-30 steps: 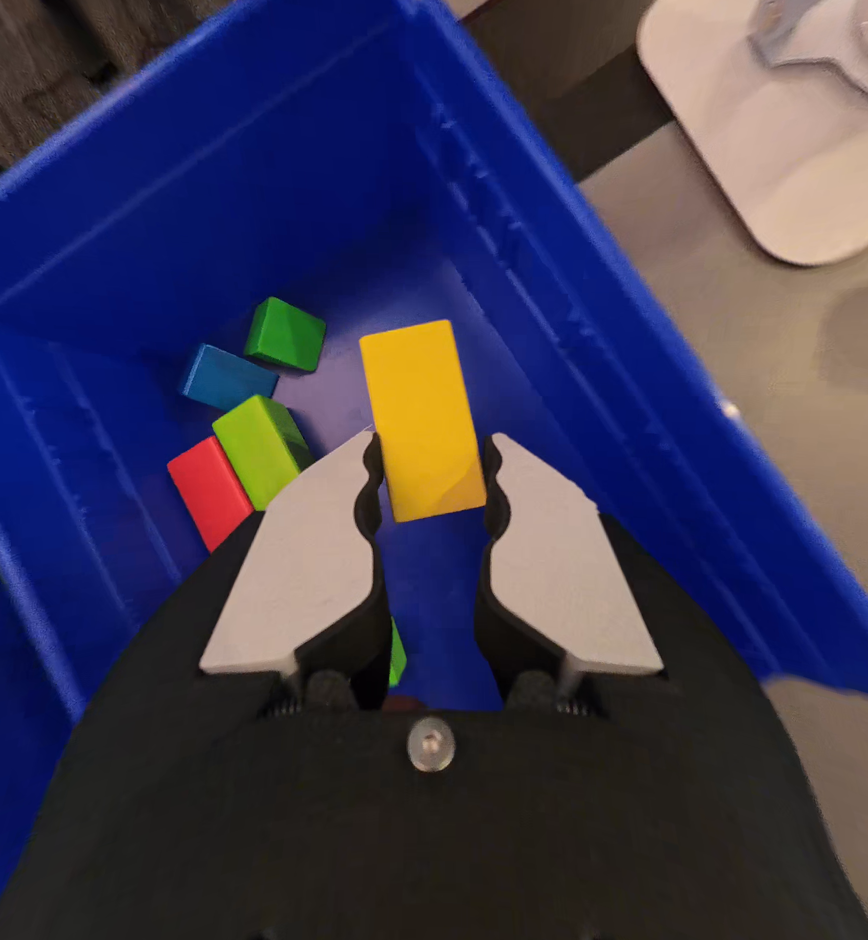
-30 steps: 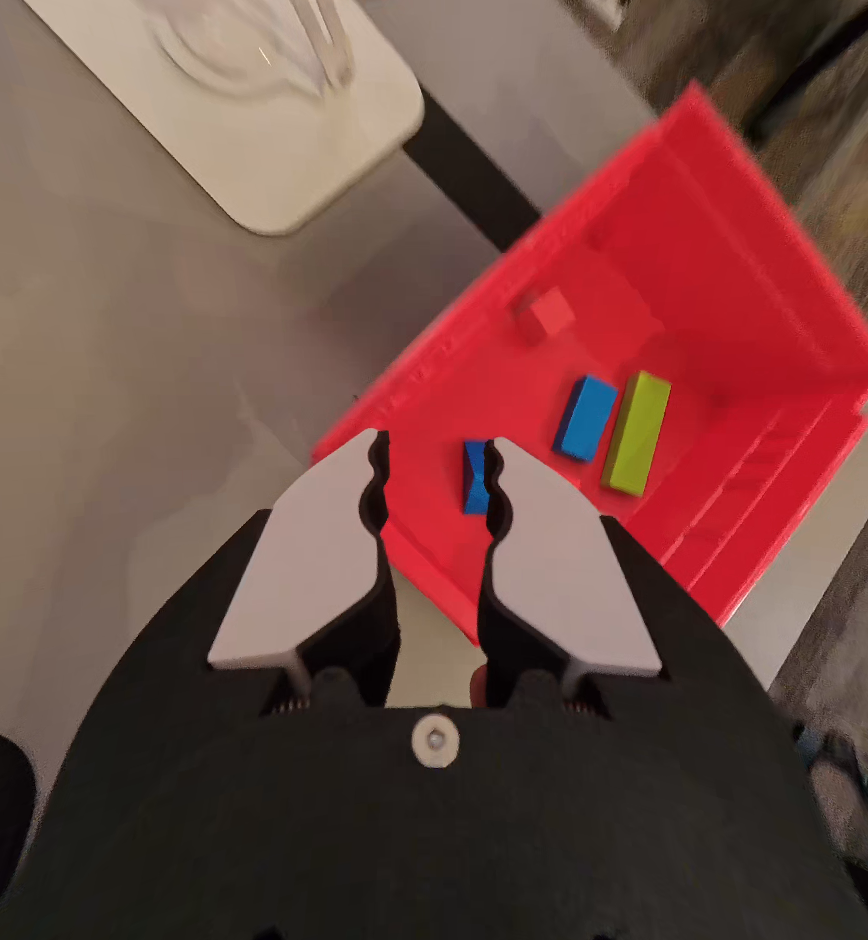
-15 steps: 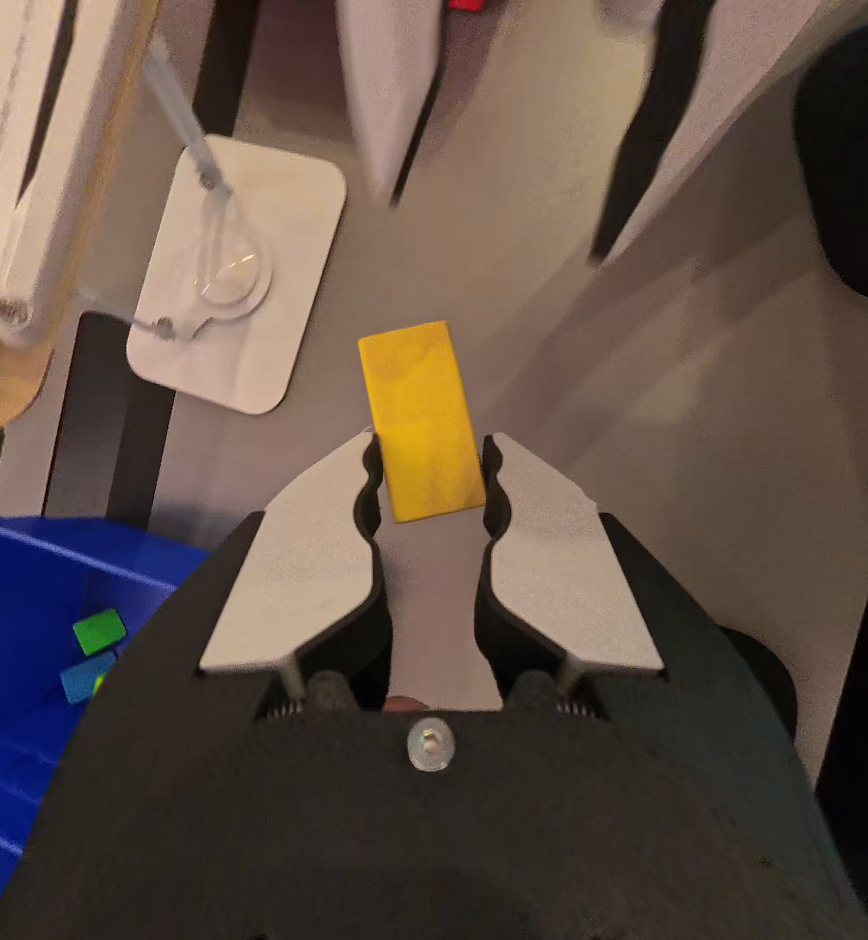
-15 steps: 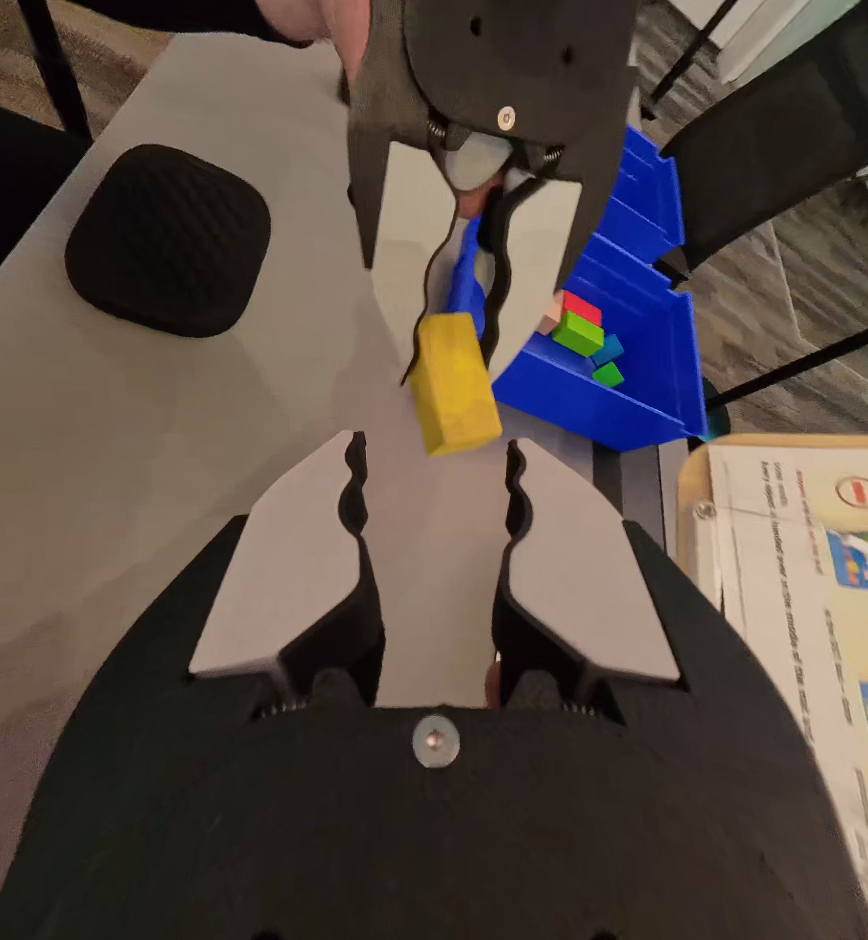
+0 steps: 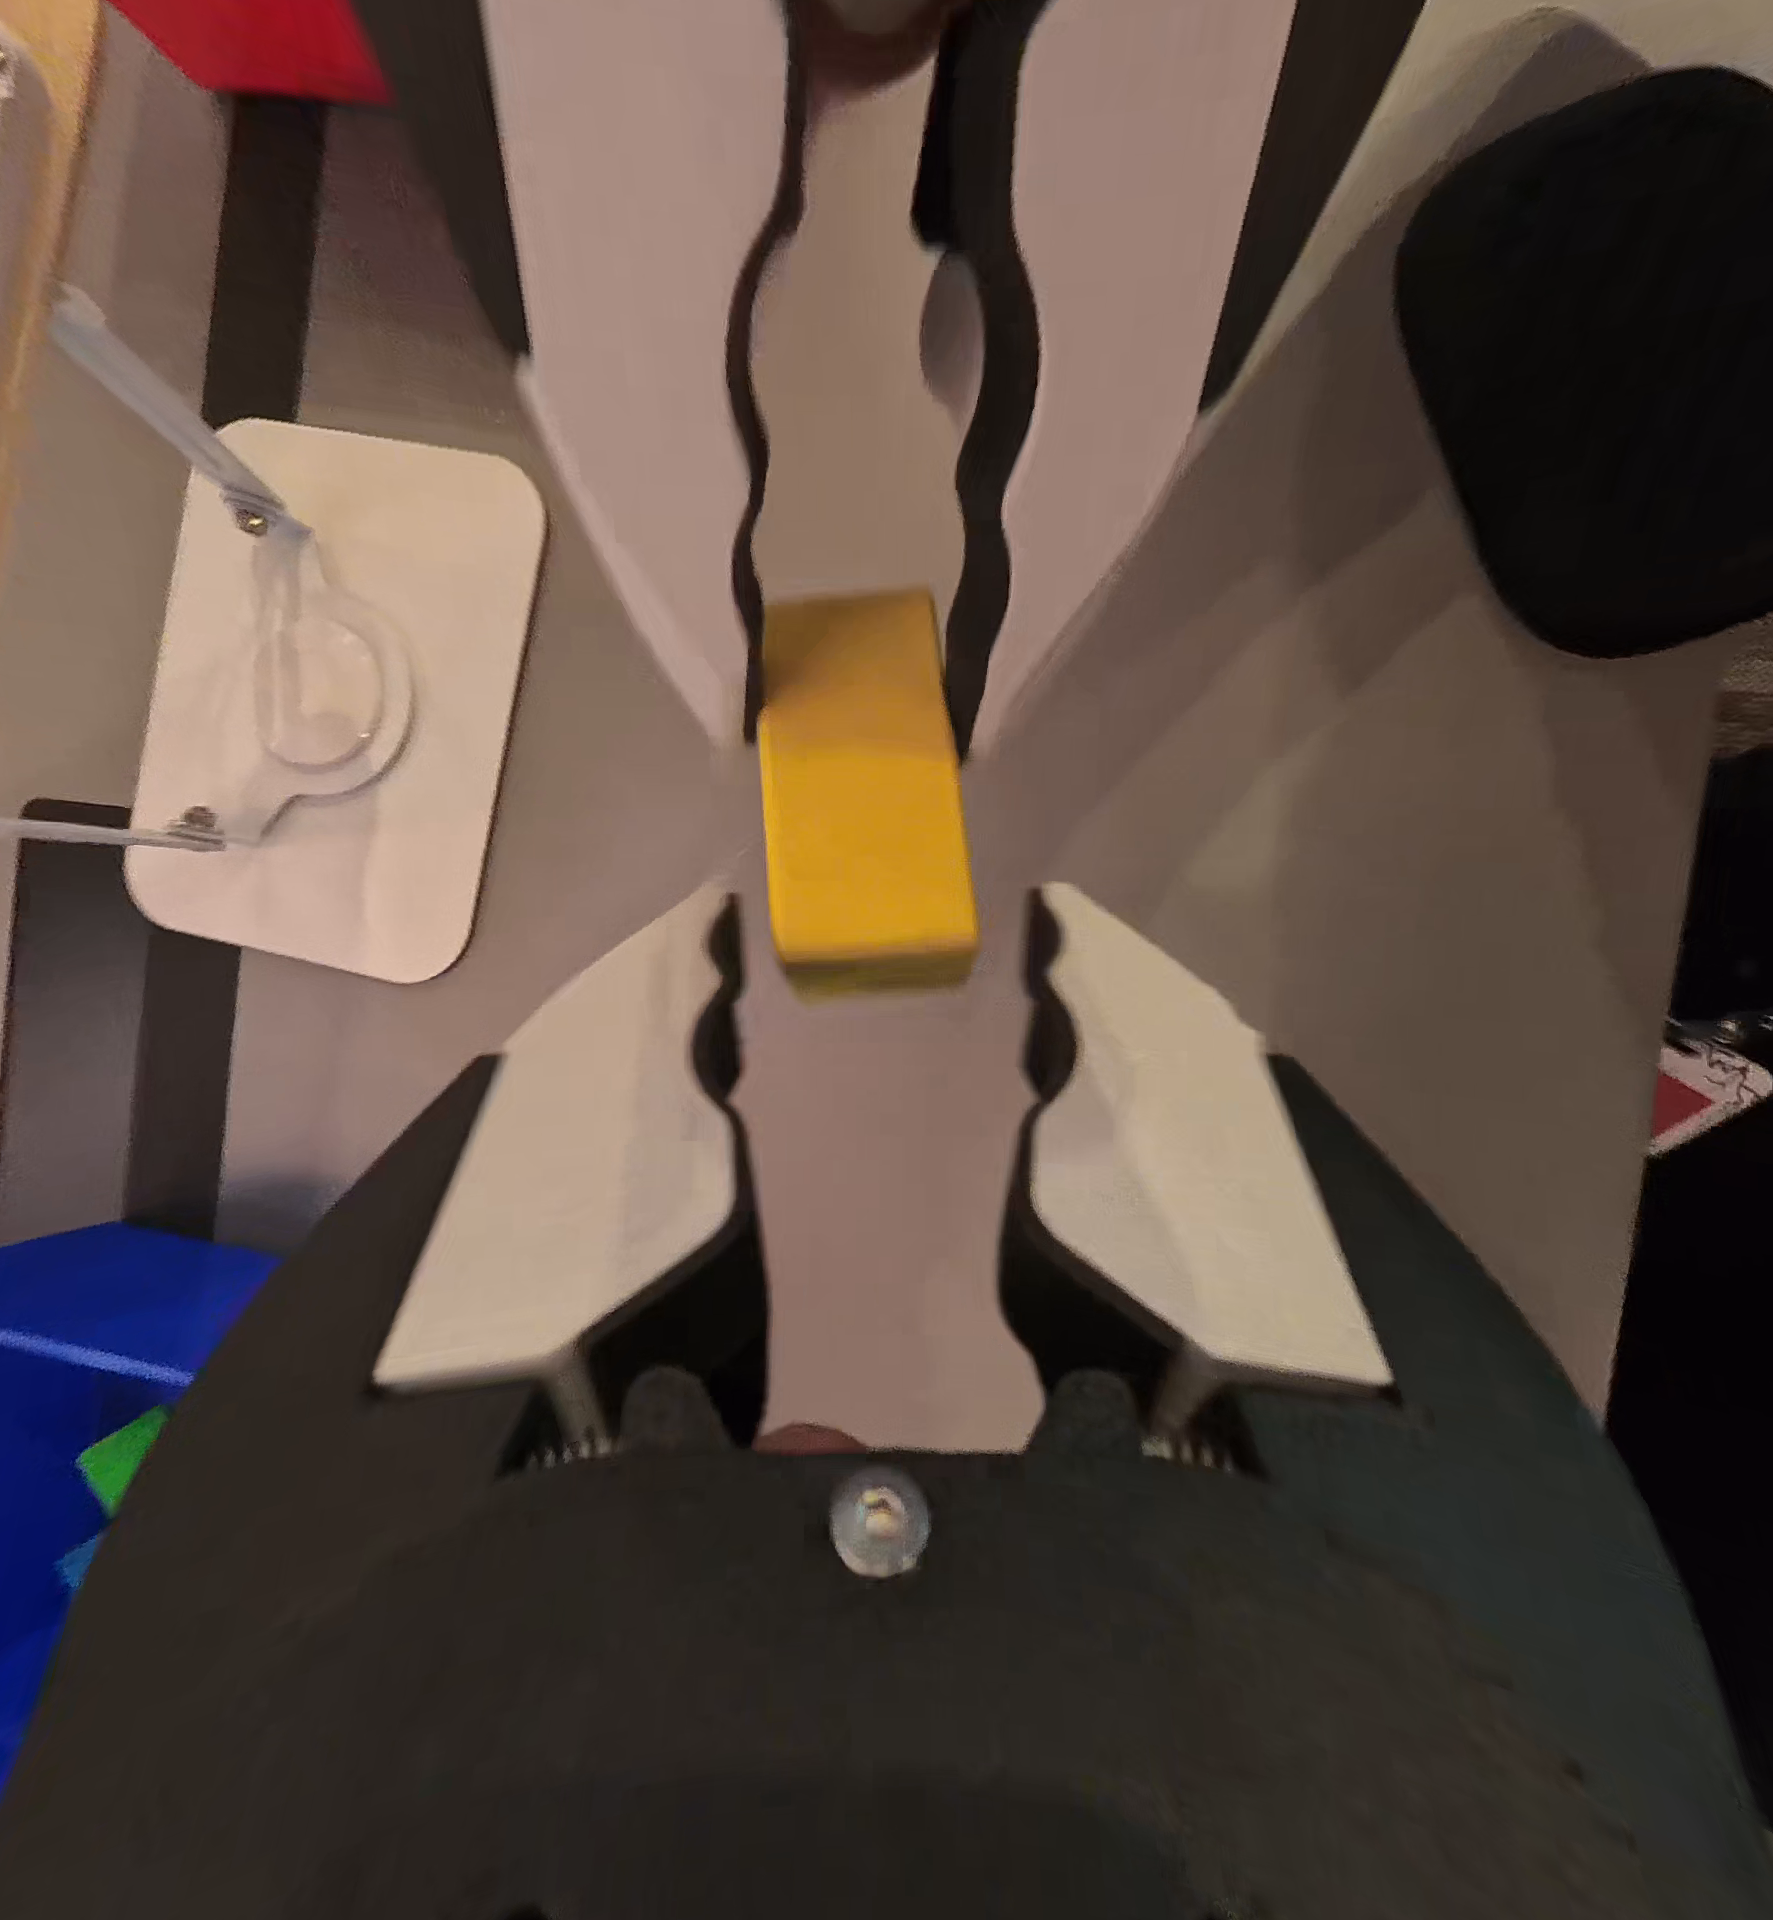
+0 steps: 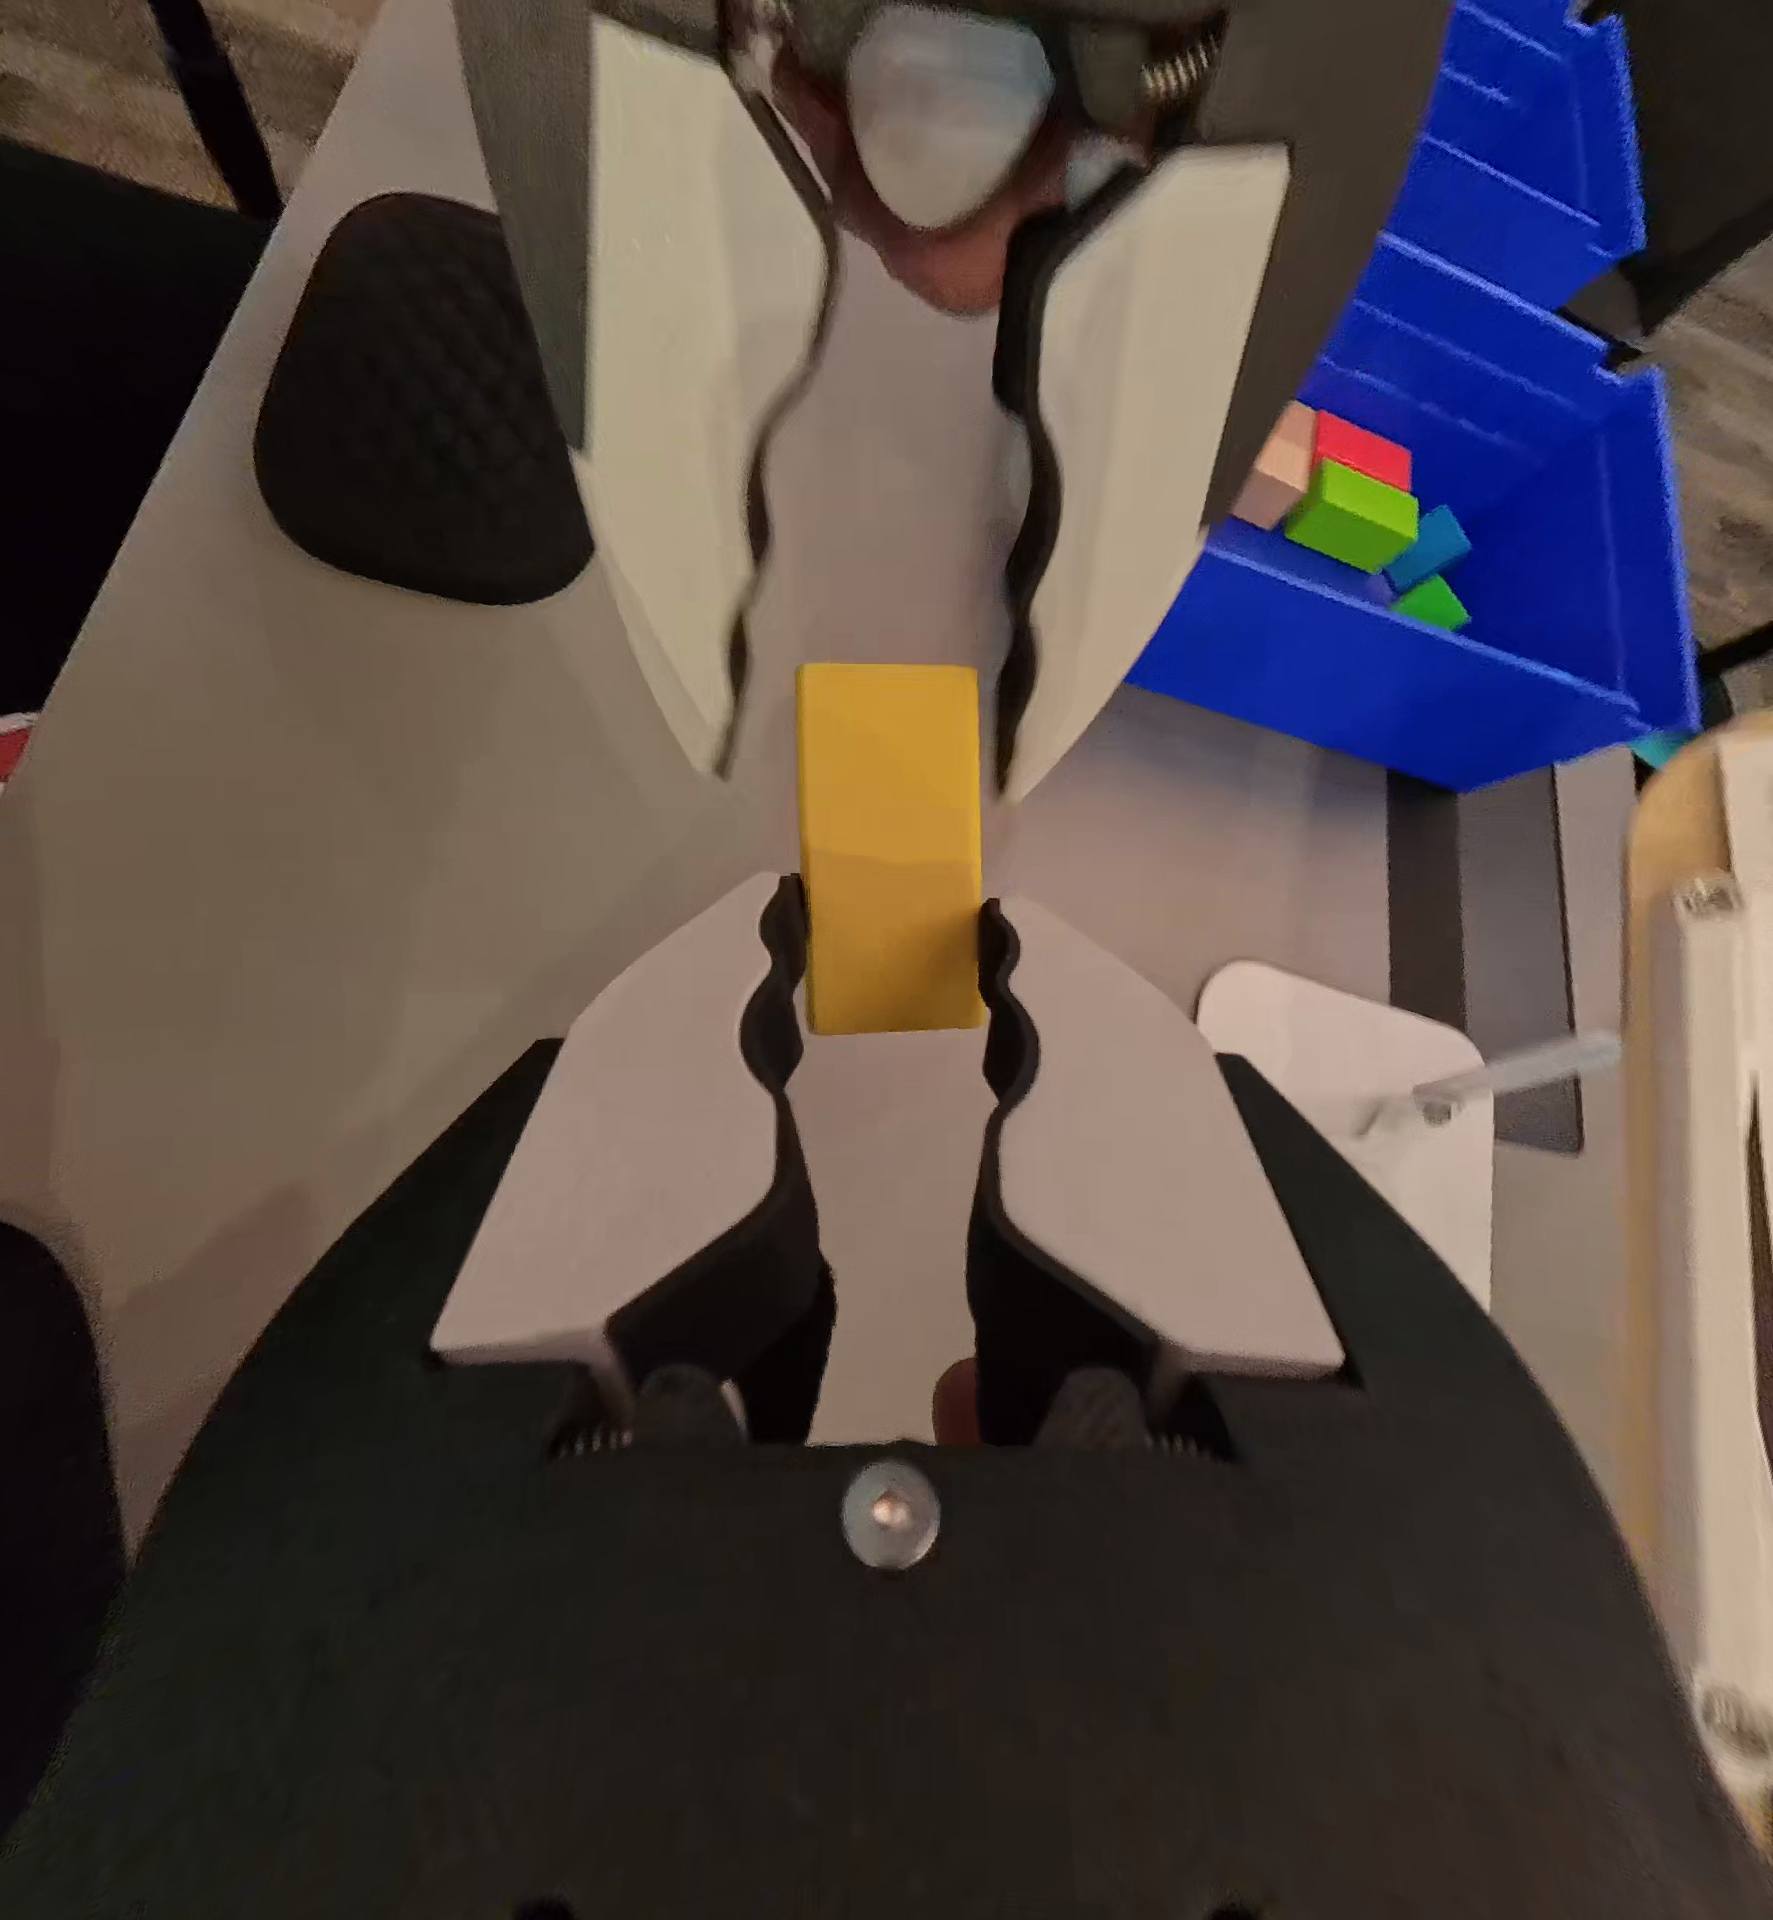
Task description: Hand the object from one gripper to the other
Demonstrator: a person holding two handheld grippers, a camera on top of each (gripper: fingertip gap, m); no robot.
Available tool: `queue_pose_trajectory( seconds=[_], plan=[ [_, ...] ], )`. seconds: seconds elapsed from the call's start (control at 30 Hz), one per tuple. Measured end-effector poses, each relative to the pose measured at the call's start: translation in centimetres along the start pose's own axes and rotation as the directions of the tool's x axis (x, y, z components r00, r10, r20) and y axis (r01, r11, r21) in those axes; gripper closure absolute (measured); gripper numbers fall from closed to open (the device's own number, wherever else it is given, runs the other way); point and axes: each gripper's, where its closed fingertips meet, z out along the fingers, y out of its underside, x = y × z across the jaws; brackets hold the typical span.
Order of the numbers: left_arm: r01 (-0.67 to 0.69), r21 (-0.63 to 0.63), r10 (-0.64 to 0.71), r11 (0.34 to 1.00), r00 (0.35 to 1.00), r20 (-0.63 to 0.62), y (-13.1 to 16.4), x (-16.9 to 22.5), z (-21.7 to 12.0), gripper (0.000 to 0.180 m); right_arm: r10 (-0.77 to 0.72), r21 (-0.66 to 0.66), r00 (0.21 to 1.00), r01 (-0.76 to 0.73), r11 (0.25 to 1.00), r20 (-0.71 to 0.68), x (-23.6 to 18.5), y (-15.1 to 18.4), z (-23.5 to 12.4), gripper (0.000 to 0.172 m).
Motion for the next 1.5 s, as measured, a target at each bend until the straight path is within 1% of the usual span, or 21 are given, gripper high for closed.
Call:
queue_pose_trajectory(
  seconds=[0.03, 0.07, 0.1, 0.17, 0.23, 0.33, 0.43, 0.5, 0.57, 0.63, 0.73, 0.83, 0.97, 1.03, 1.1, 1.17, 1.2, 1.23, 1.3, 1.4, 1.5],
  plan=[
    [0.0, 0.009, 0.0, 1.0, 1.0, 0.026, -0.3, -0.3, -0.4, 0.121, 0.039, 0.008, 0.999, -0.039, 0.999, -0.024, 0.5, 0.8, -1.2, 0.142],
    [-0.005, 0.033, 0.004, 0.999, 0.999, 0.04, -0.6, -0.5, -0.9, 0.124, 0.09, 0.016, 0.995, -0.089, 0.996, -0.051, 1.2, 1.9, -2.6, 0.142],
    [-0.001, 0.054, -0.001, 0.999, 0.999, 0.048, -0.8, -0.7, -1.5, 0.132, 0.148, 0.018, 0.985, -0.147, 0.989, -0.09, 2.2, 3.4, -4.1, 0.142],
    [0.02, 0.075, -0.026, 0.997, 0.996, 0.085, -0.6, -1.6, -2.2, 0.15, 0.272, 0.008, 0.941, -0.276, 0.961, -0.2, 4.6, 7.8, -7.5, 0.142],
    [0.051, 0.079, -0.06, 0.996, 0.992, 0.11, 0.4, -2.4, -2.5, 0.166, 0.408, 0.004, 0.859, -0.428, 0.904, -0.308, 6.8, 13.2, -11.0, 0.142],
    [0.119, 0.072, -0.127, 0.99, 0.985, 0.114, 2.3, -3.0, -2.4, 0.171, 0.546, -0.042, 0.702, -0.63, 0.776, -0.457, 8.5, 22.4, -15.0, 0.142],
    [0.146, 0.054, -0.152, 0.988, 0.98, 0.128, 3.5, -2.8, -2.4, 0.171, 0.641, -0.081, 0.586, -0.766, 0.637, -0.496, 7.7, 28.8, -15.9, 0.142],
    [0.146, 0.022, -0.148, 0.989, 0.976, 0.159, 4.2, -2.9, -2.5, 0.172, 0.656, -0.113, 0.539, -0.81, 0.575, -0.528, 7.2, 31.6, -15.7, 0.142],
    [0.159, 0.02, -0.16, 0.987, 0.974, 0.16, 4.6, -3.0, -2.7, 0.172, 0.645, -0.156, 0.514, -0.834, 0.528, -0.566, 6.7, 33.5, -15.4, 0.142],
    [0.182, 0.021, -0.183, 0.983, 0.97, 0.162, 5.1, -3.3, -2.9, 0.173, 0.666, -0.169, 0.506, -0.847, 0.504, -0.548, 6.2, 34.1, -14.6, 0.142],
    [0.216, 0.006, -0.214, 0.976, 0.959, 0.184, 6.5, -4.2, -3.2, 0.173, 0.648, -0.264, 0.516, -0.853, 0.451, -0.559, 5.4, 35.5, -13.7, 0.142],
    [0.266, -0.018, -0.256, 0.964, 0.942, 0.216, 8.7, -5.5, -3.3, 0.171, 0.666, -0.331, 0.528, -0.849, 0.411, -0.527, 4.6, 36.2, -12.3, 0.142],
    [0.379, -0.06, -0.347, 0.924, 0.892, 0.288, 13.3, -8.5, -3.4, 0.16, 0.645, -0.369, 0.521, -0.853, 0.369, -0.559, 4.5, 37.1, -12.5, 0.142],
    [0.435, -0.09, -0.378, 0.896, 0.853, 0.36, 16.4, -10.6, -3.8, 0.154, 0.645, -0.369, 0.509, -0.86, 0.353, -0.57, 4.6, 37.4, -12.8, 0.142],
    [0.495, -0.108, -0.416, 0.862, 0.814, 0.406, 19.3, -12.8, -4.0, 0.146, 0.62, -0.392, 0.52, -0.853, 0.343, -0.588, 4.6, 37.6, -13.1, 0.141],
    [0.551, -0.115, -0.458, 0.826, 0.777, 0.432, 22.1, -14.7, -3.8, 0.14, 0.597, -0.395, 0.523, -0.852, 0.344, -0.608, 4.8, 37.6, -13.3, 0.14],
    [0.572, -0.129, -0.47, 0.81, 0.765, 0.441, 23.5, -15.7, -3.5, 0.135, 0.598, -0.383, 0.519, -0.855, 0.35, -0.611, 4.9, 37.2, -13.4, 0.13],
    [0.583, -0.146, -0.466, 0.799, 0.754, 0.462, 24.8, -16.8, -3.3, 0.13, 0.596, -0.374, 0.519, -0.855, 0.36, -0.613, 5.0, 36.8, -13.6, 0.126],
    [0.587, -0.171, -0.443, 0.791, 0.743, 0.502, 27.0, -19.1, -2.9, 0.125, 0.581, -0.355, 0.516, -0.856, 0.375, -0.629, 5.1, 36.1, -14.3, 0.126],
    [0.593, -0.193, -0.427, 0.782, 0.734, 0.528, 29.1, -22.4, -1.7, 0.12, 0.565, -0.32, 0.512, -0.855, 0.408, -0.647, 5.4, 34.8, -15.0, 0.126],
    [0.658, -0.289, -0.437, 0.695, 0.706, 0.557, 32.2, -24.6, 0.0, 0.118, 0.554, -0.3, 0.521, -0.845, 0.443, -0.649, 5.4, 33.5, -15.2, 0.129]
  ],
)
